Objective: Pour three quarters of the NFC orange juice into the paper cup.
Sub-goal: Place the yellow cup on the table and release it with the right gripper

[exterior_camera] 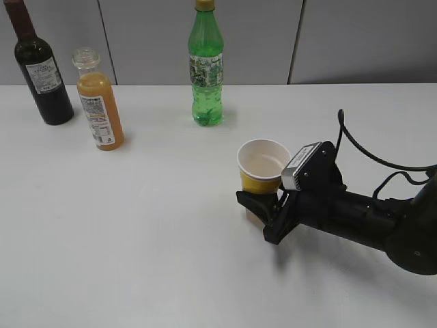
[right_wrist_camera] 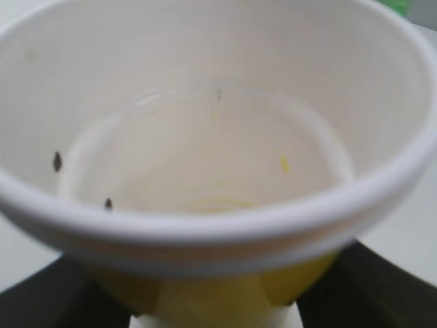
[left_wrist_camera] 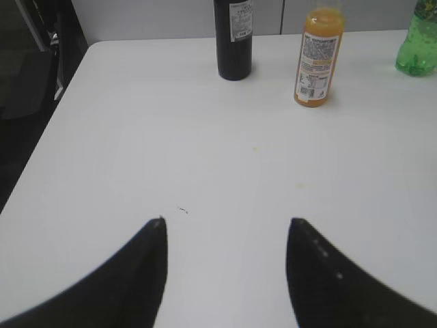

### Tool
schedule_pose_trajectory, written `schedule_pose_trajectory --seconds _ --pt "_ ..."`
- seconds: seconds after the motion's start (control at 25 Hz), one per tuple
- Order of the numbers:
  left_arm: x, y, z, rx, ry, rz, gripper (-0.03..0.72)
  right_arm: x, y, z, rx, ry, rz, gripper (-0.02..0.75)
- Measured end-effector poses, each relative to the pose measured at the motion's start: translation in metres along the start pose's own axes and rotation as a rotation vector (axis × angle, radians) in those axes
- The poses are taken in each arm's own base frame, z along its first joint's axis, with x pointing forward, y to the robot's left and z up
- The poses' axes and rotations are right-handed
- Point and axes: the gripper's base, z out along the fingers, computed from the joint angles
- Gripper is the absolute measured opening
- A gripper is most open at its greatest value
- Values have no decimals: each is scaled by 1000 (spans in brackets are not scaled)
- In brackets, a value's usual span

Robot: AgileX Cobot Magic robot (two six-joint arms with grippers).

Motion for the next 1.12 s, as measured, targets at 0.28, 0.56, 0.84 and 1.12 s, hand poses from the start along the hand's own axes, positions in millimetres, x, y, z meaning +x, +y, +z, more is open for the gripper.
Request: schedule_pose_trajectory --seconds 0.28,0.56,0.84,1.12 --pt "0 0 0 0 0 0 425 -17 10 17 -253 -57 -45 447" --pt "0 0 0 0 0 0 425 -33 17 36 -400 -96 -75 447" --pt "0 0 0 0 0 0 425 -35 31 61 -535 -91 -69 447" --pt "0 0 0 0 0 0 425 -41 32 79 -563 -116 -72 447"
